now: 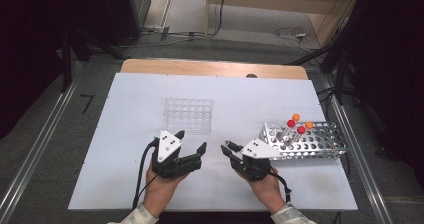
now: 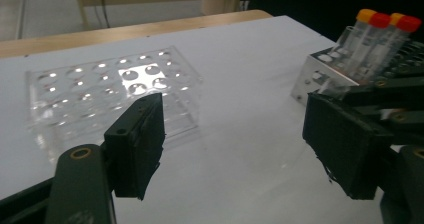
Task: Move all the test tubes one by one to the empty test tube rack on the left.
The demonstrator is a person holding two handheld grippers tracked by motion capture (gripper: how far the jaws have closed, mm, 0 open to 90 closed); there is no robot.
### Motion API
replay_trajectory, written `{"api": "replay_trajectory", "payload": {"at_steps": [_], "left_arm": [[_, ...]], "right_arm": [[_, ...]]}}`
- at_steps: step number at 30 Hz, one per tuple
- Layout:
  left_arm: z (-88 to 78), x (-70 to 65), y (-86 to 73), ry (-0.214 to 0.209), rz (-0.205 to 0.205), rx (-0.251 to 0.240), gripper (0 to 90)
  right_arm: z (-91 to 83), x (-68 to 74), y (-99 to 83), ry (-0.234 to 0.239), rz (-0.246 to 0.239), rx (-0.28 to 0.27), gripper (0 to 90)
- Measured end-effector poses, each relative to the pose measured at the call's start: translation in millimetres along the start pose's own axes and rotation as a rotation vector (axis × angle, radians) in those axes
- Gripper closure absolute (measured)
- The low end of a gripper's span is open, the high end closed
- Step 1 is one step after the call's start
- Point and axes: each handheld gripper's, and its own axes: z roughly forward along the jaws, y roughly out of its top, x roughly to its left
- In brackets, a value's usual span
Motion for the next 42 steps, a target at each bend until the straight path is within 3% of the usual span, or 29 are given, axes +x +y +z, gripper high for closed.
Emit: {"api": "replay_trajectory", "payload": {"at_steps": [5, 14, 27, 33, 34, 38, 39, 40, 42], "left_arm": [[9.5, -13.6, 4.5, -0.07, 0.026, 0.018, 37.1], [19.4, -24.1, 5.1, -0.128, 0.057, 0.037, 55.0], [24.2, -28.2, 3.7, -0.137, 0.089, 0.058, 75.1], [24.2, -28.0, 4.6, -0.135, 0.097, 0.058, 76.4], [24.4, -28.1, 4.6, -0.134, 0.097, 0.057, 76.4], [23.9, -23.6, 8.6, -0.119, 0.091, 0.043, 76.8], [23.9, -23.6, 8.6, -0.119, 0.091, 0.043, 76.8], [23.7, -21.4, 10.0, -0.116, 0.089, 0.041, 76.8], [23.7, -17.0, 12.7, -0.105, 0.076, 0.035, 76.8]], "right_arm": [[5.5, 7.1, 1.6, 0.016, -0.01, 0.006, 73.6], [7.4, 15.3, 3.2, 0.037, -0.028, 0.005, 73.6], [6.8, 16.5, 3.7, 0.04, -0.036, -0.001, 73.6], [6.4, 16.1, 3.7, 0.044, -0.027, 0.001, 72.9], [6.3, 15.7, 3.6, 0.045, -0.028, 0.003, 71.5], [7.6, 13.7, 3.0, 0.089, -0.007, 0.034, 48.6], [7.6, 13.7, 3.0, 0.089, -0.007, 0.034, 48.6], [4.8, 12.8, 2.6, 0.082, -0.004, 0.044, 38.1], [2.4, 12.1, 2.5, 0.082, 0.008, 0.051, 35.7]]}}
